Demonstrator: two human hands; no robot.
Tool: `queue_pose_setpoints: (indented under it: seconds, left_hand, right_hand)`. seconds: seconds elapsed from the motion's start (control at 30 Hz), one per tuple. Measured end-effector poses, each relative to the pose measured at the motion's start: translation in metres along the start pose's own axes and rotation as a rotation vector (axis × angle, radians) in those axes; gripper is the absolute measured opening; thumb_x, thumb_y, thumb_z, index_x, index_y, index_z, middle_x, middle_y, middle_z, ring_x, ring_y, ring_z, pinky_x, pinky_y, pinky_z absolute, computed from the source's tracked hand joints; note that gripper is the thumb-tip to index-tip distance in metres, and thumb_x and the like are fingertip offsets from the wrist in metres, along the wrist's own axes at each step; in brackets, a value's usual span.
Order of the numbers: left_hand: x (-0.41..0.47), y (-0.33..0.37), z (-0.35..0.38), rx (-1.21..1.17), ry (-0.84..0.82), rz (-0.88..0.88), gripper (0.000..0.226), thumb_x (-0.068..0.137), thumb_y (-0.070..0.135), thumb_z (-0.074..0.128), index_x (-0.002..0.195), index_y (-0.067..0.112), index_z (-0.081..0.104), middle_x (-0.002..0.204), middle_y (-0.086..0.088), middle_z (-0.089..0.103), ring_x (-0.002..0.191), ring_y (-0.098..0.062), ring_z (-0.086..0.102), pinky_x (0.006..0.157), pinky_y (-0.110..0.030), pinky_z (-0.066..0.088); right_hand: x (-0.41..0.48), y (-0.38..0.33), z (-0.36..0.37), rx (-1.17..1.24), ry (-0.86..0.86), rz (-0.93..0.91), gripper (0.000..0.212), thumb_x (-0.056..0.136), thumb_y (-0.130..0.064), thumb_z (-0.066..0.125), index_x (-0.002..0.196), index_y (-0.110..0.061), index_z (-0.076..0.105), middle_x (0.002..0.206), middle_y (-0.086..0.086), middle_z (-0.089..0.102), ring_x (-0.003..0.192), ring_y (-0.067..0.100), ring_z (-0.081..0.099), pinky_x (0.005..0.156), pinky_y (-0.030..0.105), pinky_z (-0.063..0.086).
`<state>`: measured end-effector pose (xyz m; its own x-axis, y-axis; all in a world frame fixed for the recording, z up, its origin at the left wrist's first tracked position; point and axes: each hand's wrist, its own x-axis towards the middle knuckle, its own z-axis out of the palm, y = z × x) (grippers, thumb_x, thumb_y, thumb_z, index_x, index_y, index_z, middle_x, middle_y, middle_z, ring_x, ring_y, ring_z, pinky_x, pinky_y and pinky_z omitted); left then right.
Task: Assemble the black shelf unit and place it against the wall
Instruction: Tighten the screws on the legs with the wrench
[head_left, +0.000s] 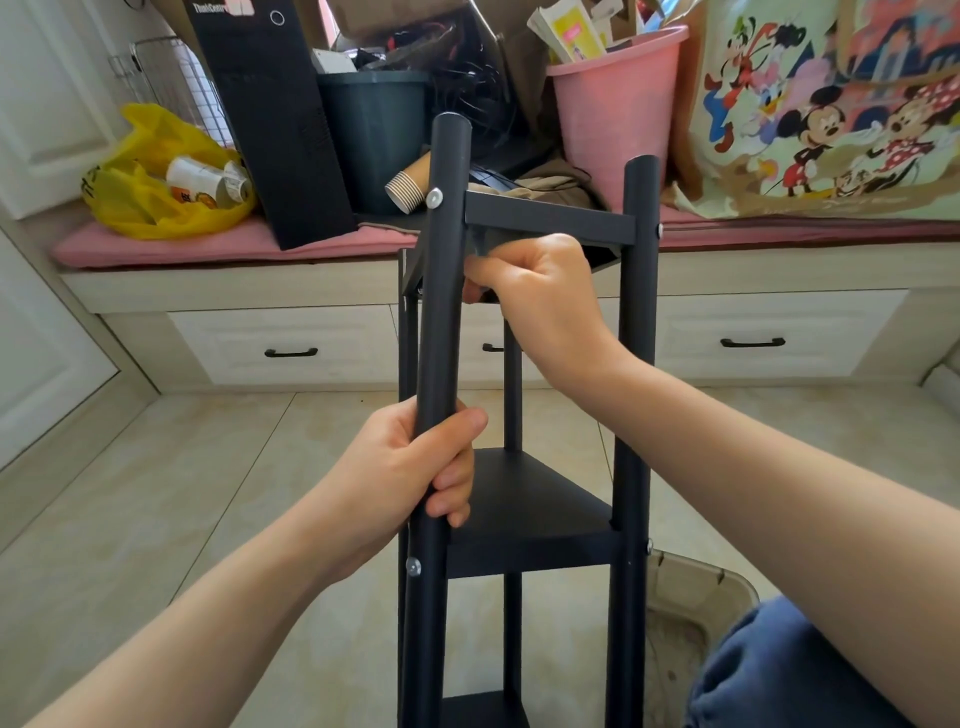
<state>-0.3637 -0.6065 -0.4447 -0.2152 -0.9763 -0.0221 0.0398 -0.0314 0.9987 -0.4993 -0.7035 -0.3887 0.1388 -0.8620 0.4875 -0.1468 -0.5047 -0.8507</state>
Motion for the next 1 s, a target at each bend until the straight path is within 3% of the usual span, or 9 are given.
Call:
queue_pose_setpoints:
  seconds: [0.07,0.13,0.2,0.37,0.5,0.63,0.7,1.0]
  left_hand:
    - [0.0,0.001,0.001,-0.003,0.0,-0.002,0.035,0.09,0.032,0.062,0.057,0.028,0.052,0.053,0.0,0.036,0.042,-0.013,0.036,0.049,-0.025,0.045]
    - [0.0,0.002,0.001,0.0,-0.004,-0.006,0.036,0.09,0.032,0.062,0.056,0.028,0.052,0.053,0.0,0.036,0.042,-0.013,0.036,0.049,-0.025,0.045]
    - [0.0,0.003,0.001,0.005,-0.013,-0.002,0.039,0.093,0.03,0.061,0.056,0.028,0.052,0.052,0.001,0.036,0.042,-0.013,0.037,0.049,-0.025,0.046]
    - [-0.001,0.006,0.003,0.012,-0.013,-0.009,0.043,0.092,0.036,0.066,0.052,0.029,0.051,0.05,0.001,0.036,0.042,-0.013,0.036,0.049,-0.024,0.045]
    - [-0.001,0.006,0.003,0.006,-0.007,-0.018,0.04,0.089,0.031,0.062,0.051,0.029,0.052,0.05,0.001,0.034,0.041,-0.013,0.034,0.049,-0.025,0.044]
    - [-0.001,0.005,0.001,0.015,-0.011,-0.019,0.039,0.089,0.03,0.06,0.051,0.028,0.05,0.049,0.001,0.034,0.041,-0.014,0.033,0.049,-0.026,0.045]
    - [-0.001,0.005,0.001,0.023,-0.015,-0.02,0.04,0.089,0.03,0.06,0.05,0.027,0.05,0.048,0.001,0.034,0.041,-0.015,0.033,0.048,-0.027,0.045]
    - [-0.001,0.005,-0.001,0.005,-0.01,-0.022,0.038,0.089,0.031,0.063,0.052,0.029,0.052,0.05,0.001,0.035,0.041,-0.014,0.035,0.049,-0.025,0.045]
  right_hand:
    - [-0.001,0.0,-0.001,0.005,-0.006,-0.006,0.031,0.091,-0.008,0.062,0.062,-0.004,0.071,0.057,-0.002,0.067,0.063,0.012,0.065,0.074,0.032,0.054]
    - [-0.002,0.003,-0.002,0.001,-0.004,-0.007,0.043,0.093,-0.008,0.062,0.051,-0.017,0.063,0.041,-0.017,0.052,0.047,0.001,0.053,0.061,0.018,0.043]
    - [-0.004,0.006,0.0,-0.022,-0.004,-0.015,0.05,0.095,-0.01,0.062,0.046,-0.023,0.056,0.038,-0.017,0.046,0.043,0.0,0.048,0.059,0.017,0.04]
    - [-0.007,0.01,0.009,-0.036,0.001,-0.027,0.038,0.097,-0.012,0.06,0.06,-0.018,0.066,0.045,-0.02,0.056,0.049,-0.002,0.056,0.053,0.008,0.042]
    - [-0.003,0.012,0.018,-0.035,0.044,-0.031,0.032,0.096,-0.012,0.062,0.065,-0.012,0.07,0.056,-0.011,0.064,0.054,0.0,0.062,0.055,0.009,0.045]
    - [0.0,0.013,0.029,-0.091,0.135,-0.068,0.049,0.095,-0.009,0.063,0.052,-0.029,0.049,0.048,-0.018,0.05,0.049,-0.005,0.052,0.052,0.007,0.037]
    - [0.001,0.014,0.033,-0.126,0.159,-0.08,0.05,0.094,-0.009,0.062,0.051,-0.028,0.045,0.048,-0.017,0.047,0.05,-0.002,0.05,0.052,0.009,0.036]
    - [0.002,0.014,0.033,-0.18,0.142,-0.088,0.047,0.095,-0.012,0.061,0.052,-0.024,0.047,0.043,-0.018,0.045,0.048,0.002,0.05,0.049,0.009,0.034]
